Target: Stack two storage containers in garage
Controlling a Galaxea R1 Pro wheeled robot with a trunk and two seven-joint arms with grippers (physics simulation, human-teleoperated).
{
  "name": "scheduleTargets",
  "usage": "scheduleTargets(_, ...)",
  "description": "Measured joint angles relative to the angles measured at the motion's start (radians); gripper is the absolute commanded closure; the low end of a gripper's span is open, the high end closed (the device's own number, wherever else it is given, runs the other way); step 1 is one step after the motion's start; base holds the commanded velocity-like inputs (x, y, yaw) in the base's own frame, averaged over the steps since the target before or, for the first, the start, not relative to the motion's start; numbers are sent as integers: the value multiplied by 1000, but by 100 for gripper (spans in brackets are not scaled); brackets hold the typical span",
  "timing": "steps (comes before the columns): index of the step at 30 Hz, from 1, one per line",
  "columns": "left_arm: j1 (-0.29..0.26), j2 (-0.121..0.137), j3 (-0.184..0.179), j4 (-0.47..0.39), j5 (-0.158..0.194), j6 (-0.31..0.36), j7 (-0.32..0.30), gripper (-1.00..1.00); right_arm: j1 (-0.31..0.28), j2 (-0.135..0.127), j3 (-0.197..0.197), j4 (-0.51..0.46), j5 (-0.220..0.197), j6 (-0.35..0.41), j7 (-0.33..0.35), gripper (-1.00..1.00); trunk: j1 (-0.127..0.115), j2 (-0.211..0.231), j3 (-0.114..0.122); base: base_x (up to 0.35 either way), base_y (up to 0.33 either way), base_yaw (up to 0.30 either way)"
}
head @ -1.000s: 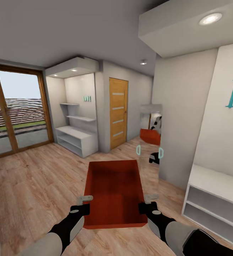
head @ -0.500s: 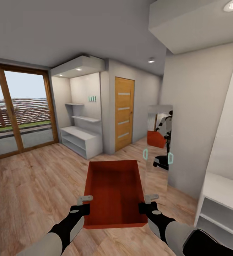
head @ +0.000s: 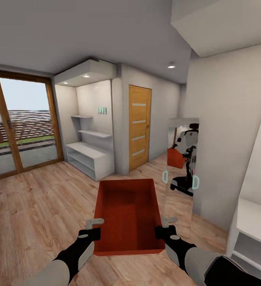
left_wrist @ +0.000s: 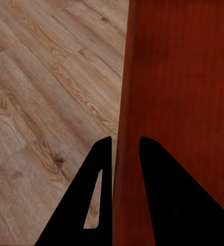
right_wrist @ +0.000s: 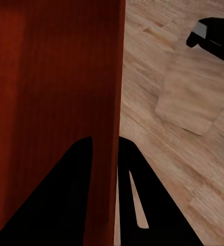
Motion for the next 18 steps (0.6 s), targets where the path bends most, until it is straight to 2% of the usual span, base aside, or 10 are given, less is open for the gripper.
scheduleTargets(1,0,0,22,0,-22,2,-9,100,0,3,0,0,0,0,-4,100,0,0,0,320,0,0)
scheduleTargets(2,0,0,28,0,-28,2,-12,100,0,4,0,0,1,0,-6,100,0,0,0,320,0,0)
scheduleTargets(7,0,1,29,0,-30,2,-11,100,0,5,3,0,-2,0,-8,100,0,0,0,320,0,97)
scheduleTargets(18,0,5,29,1,-27,0,-18,100,0,9,4,0,-2,0,-13,100,0,0,0,320,0,256)
